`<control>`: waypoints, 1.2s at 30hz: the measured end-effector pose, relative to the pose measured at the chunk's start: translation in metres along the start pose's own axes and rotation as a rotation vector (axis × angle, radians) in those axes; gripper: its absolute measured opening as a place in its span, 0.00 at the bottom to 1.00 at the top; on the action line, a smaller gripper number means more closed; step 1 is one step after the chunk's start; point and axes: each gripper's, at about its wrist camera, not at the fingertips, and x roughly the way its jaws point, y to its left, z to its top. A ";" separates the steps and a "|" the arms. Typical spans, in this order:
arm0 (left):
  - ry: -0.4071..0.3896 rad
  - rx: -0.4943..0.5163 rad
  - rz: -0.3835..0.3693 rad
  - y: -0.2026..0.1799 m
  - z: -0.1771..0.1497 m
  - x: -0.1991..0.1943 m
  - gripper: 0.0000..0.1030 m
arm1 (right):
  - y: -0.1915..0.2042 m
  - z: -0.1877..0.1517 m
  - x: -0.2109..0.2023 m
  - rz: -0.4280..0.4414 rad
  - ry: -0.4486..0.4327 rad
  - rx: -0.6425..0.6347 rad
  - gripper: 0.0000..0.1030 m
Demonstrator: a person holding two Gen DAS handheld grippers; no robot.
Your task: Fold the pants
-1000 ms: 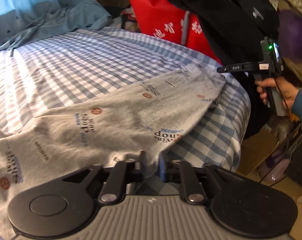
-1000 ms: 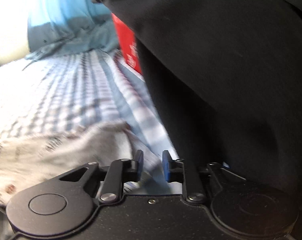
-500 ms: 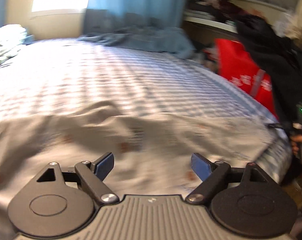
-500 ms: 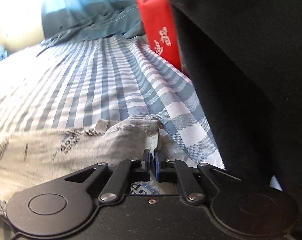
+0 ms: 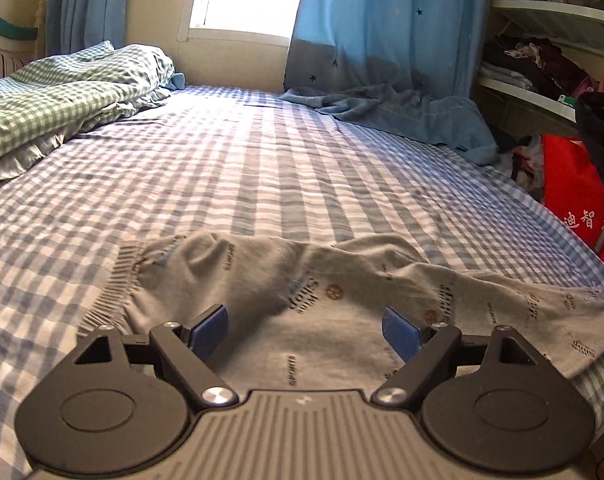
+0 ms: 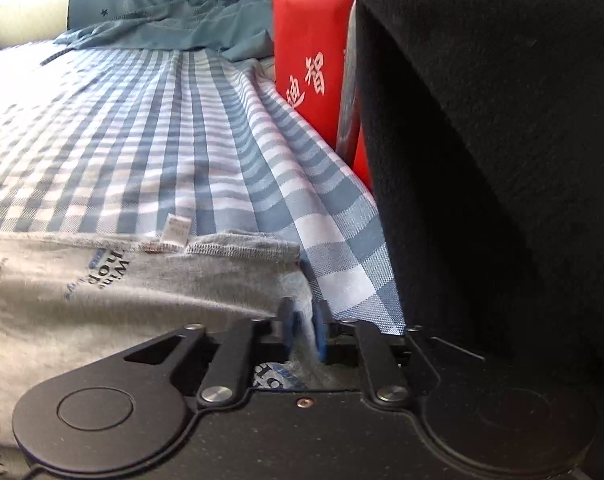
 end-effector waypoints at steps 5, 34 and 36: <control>-0.006 0.076 -0.012 0.012 0.020 0.009 0.90 | 0.019 0.013 -0.036 0.053 -0.096 -0.026 0.71; 0.064 -0.083 0.229 0.118 -0.016 0.022 0.98 | 0.386 0.105 -0.072 1.092 0.122 -0.114 0.07; 0.062 -0.087 0.227 0.119 -0.017 0.021 0.98 | 0.387 0.108 -0.078 1.081 0.091 -0.119 0.00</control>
